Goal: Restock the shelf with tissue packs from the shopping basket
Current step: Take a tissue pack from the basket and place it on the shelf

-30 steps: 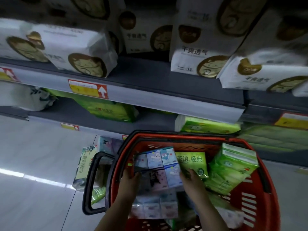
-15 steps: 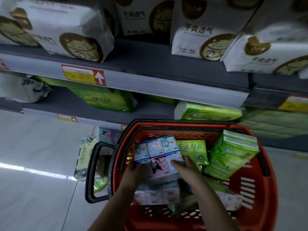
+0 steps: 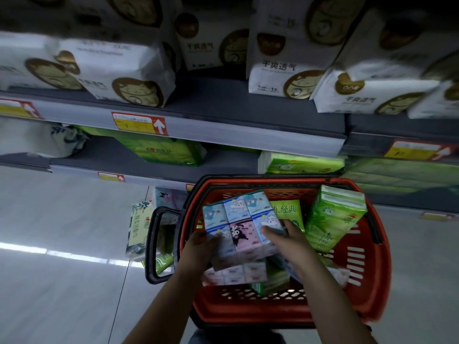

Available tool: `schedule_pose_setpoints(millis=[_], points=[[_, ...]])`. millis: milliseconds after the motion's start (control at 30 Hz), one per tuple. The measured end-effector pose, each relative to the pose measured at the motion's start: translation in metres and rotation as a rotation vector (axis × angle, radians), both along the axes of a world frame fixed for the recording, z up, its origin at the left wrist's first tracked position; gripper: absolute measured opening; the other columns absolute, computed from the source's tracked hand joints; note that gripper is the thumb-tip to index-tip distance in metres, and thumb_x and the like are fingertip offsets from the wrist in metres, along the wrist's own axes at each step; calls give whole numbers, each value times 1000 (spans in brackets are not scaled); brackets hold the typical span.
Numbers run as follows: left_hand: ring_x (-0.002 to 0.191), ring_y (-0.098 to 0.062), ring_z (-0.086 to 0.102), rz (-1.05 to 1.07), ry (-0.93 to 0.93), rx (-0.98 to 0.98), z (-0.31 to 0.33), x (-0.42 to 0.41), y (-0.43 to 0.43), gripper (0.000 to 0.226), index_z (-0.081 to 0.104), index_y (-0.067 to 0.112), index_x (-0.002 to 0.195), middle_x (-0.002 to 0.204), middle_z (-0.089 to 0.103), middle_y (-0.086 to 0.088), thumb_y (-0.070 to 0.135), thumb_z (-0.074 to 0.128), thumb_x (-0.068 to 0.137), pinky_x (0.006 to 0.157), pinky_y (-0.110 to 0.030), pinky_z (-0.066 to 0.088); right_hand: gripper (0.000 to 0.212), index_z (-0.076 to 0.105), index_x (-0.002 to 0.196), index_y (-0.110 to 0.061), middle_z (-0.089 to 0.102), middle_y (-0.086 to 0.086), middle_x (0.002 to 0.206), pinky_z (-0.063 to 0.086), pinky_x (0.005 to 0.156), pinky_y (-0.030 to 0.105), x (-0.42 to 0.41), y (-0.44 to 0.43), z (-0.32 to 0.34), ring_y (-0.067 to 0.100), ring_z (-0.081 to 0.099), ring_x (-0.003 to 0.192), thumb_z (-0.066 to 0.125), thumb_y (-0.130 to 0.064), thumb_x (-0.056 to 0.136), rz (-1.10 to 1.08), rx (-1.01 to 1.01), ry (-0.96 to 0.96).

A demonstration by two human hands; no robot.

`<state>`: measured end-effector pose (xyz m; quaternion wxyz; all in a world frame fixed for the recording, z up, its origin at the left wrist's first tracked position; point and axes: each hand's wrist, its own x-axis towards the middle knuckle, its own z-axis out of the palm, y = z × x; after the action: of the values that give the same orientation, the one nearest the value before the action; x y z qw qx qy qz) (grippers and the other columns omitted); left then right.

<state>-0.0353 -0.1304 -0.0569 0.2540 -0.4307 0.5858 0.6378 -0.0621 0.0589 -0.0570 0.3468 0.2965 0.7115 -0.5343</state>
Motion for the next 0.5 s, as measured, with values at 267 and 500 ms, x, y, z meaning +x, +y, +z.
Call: schedule_pose_setpoints(millis=[267, 500], points=[[68, -23, 66, 39, 64, 116, 60, 4, 6, 21, 54, 6, 108, 97, 65, -18, 10, 62, 88, 44, -25, 52, 25, 58, 106, -17, 68, 2, 100, 54, 70, 31, 1, 10, 64, 18, 67, 85, 70, -22, 85, -112, -75, 78], [96, -42, 65, 33, 93, 96, 114, 4, 3, 31, 49, -1, 116, 112, 64, -27, 7, 61, 88, 72, -44, 56, 23, 46, 96, -28, 57, -12, 86, 47, 63, 23, 4, 8, 122, 1, 56, 73, 67, -22, 88, -144, -124, 141]])
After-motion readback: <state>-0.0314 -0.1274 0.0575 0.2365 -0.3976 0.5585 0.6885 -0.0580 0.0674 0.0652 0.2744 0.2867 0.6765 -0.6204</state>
